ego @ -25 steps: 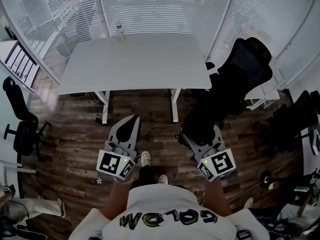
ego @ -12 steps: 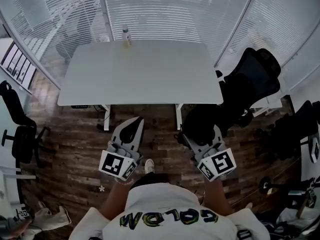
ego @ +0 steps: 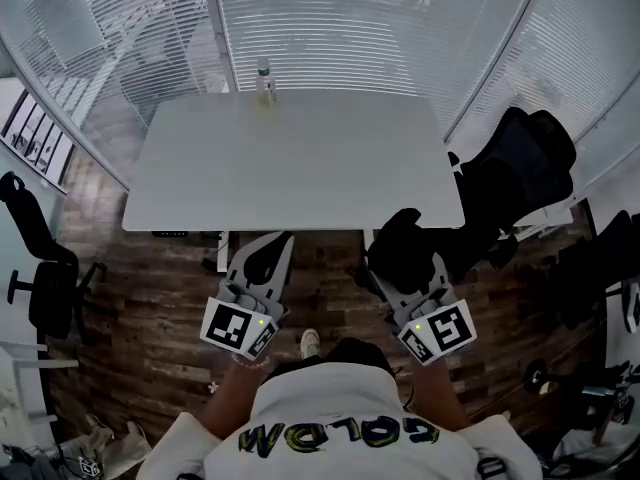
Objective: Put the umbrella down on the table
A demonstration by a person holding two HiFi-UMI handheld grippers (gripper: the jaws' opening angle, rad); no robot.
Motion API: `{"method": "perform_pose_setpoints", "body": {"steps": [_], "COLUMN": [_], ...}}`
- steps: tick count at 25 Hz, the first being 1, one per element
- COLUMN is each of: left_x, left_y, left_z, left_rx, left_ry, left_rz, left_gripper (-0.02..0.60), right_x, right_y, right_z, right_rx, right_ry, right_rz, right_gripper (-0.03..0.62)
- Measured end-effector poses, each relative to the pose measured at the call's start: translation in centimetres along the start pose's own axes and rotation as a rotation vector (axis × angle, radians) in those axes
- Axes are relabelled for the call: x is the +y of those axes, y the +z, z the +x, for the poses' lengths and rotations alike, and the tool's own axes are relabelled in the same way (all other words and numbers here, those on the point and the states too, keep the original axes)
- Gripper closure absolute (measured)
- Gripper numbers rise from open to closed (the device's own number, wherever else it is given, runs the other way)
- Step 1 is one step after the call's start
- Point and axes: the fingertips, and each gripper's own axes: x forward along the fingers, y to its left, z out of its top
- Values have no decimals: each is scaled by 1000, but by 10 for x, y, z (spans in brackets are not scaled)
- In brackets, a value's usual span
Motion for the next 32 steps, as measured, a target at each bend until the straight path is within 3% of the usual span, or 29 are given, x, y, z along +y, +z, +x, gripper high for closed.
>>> {"method": "perform_pose_setpoints", "body": {"steps": [14, 32], "left_x": [46, 108], "left_y": [-10, -28], "left_z": [62, 254], "left_rx": [-2, 1], "left_ry": [22, 28], "left_rz": [-4, -10], "left_gripper": [571, 571], "right_x": [-56, -229], "right_y": [-5, -7], "right_z": [59, 164], "right_rx": [1, 4], "right_ry": [-4, -22], "right_rz": [6, 30], "right_gripper": [338, 338]}}
